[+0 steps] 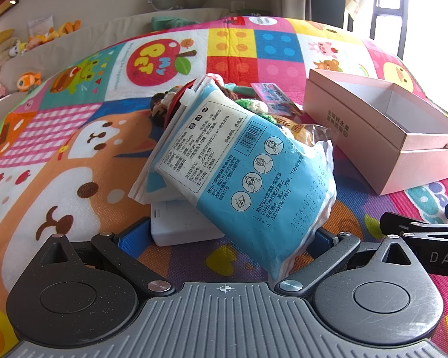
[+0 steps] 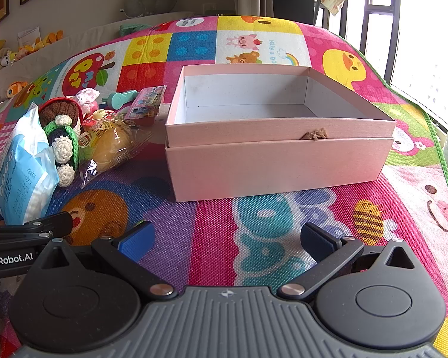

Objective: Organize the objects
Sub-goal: 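Close the left gripper on the blue-and-white packet while the right gripper approaches the knitted doll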

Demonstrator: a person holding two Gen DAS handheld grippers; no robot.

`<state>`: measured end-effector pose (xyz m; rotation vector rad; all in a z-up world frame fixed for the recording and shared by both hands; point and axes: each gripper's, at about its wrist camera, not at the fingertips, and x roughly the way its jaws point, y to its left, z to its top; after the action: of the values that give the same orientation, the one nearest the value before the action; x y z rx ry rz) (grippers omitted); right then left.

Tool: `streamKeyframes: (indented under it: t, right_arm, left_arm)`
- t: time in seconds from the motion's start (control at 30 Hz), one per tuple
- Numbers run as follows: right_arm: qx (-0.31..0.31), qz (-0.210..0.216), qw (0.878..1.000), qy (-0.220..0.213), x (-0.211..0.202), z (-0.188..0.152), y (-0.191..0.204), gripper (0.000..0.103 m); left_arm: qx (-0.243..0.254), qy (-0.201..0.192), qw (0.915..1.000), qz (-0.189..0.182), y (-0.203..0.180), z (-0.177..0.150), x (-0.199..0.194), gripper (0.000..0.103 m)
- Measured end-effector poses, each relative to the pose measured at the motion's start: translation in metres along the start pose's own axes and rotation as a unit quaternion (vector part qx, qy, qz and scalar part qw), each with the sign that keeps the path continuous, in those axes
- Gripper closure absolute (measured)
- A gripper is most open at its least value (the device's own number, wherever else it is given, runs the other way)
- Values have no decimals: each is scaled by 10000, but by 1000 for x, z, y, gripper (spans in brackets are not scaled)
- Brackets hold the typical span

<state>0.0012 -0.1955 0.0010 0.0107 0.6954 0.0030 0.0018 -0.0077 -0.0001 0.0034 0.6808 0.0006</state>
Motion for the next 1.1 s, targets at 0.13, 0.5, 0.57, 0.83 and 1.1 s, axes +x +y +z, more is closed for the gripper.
streamKeyframes:
  t: [0.13,0.5,0.57,0.83,1.1]
  right_arm:
    - [-4,-3,10000,1,0,0,0,0]
    - [-3,-2,10000,4,1,0,0,0]
    - [-2,-6,10000,4,1,0,0,0]
    - [-3,0,10000,11,0,-1,1,0]
    - [-180,258,9994,158,0,0,-7,0]
  left_arm:
    - [9,-1,10000,9,-1,0,0,0]
    - [5,-2,10000,14,-1,0,0,0]
    - [2,-2,10000,12,-1,0,-1,0]
    - [-47,-3,10000,-46,0,2,1,0]
    - [-187,270,9929,-1147,36,-2,-40,1]
